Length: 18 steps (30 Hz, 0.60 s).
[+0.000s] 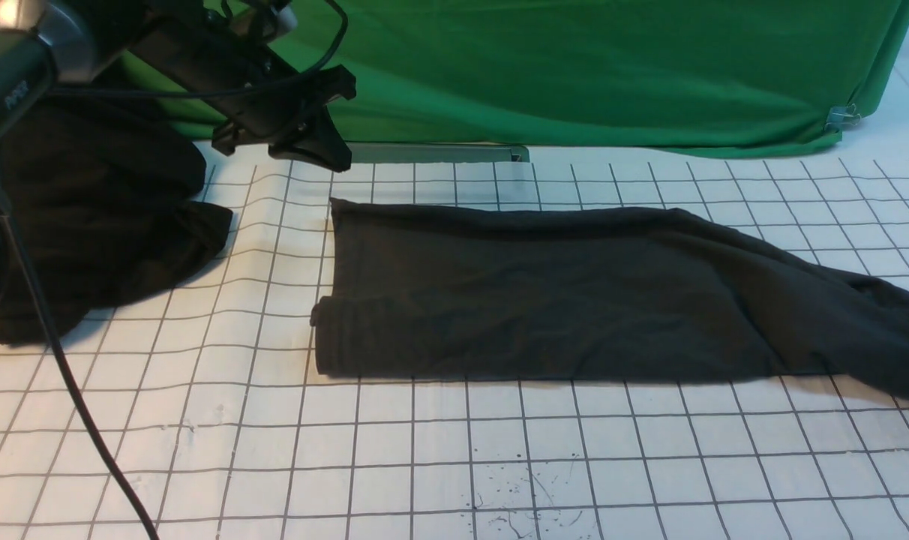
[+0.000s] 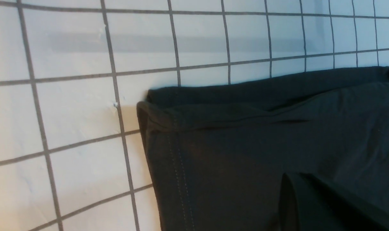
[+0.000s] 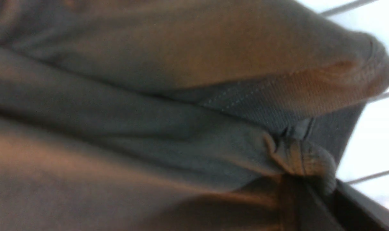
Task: Fold a long-sleeved shirt over a white checkered tablecloth.
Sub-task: 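Pull the folded dark garment lengthwise by its ends to straighten it flat on the table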
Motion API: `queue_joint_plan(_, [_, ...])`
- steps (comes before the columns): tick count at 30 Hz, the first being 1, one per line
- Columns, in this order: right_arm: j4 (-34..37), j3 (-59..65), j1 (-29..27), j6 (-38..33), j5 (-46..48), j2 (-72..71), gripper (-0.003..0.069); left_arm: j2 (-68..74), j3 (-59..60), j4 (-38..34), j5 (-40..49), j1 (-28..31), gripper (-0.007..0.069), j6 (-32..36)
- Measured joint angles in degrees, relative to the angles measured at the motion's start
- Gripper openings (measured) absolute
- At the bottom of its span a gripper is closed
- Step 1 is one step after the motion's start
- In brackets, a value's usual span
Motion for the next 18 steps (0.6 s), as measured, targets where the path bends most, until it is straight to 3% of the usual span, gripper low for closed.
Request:
queue_joint_plan(8, [-0.17,-2.15,0.0,-1.35,0.5,-5.16,0.0023,0.05,0.0,0.05,-0.06,0.0,0.0,0.94])
queue_joint_plan(15, [-3.05,-3.96,0.0,-1.46,-8.4,-5.39,0.0024,0.05,0.0,0.05,-0.11,0.0,0.0,0.99])
queue_joint_plan(18, [-3.51,-3.96,0.0,-1.65,-11.82,-3.04,0.0058,0.05,0.0,0.05,-0.01,0.0,0.0,0.99])
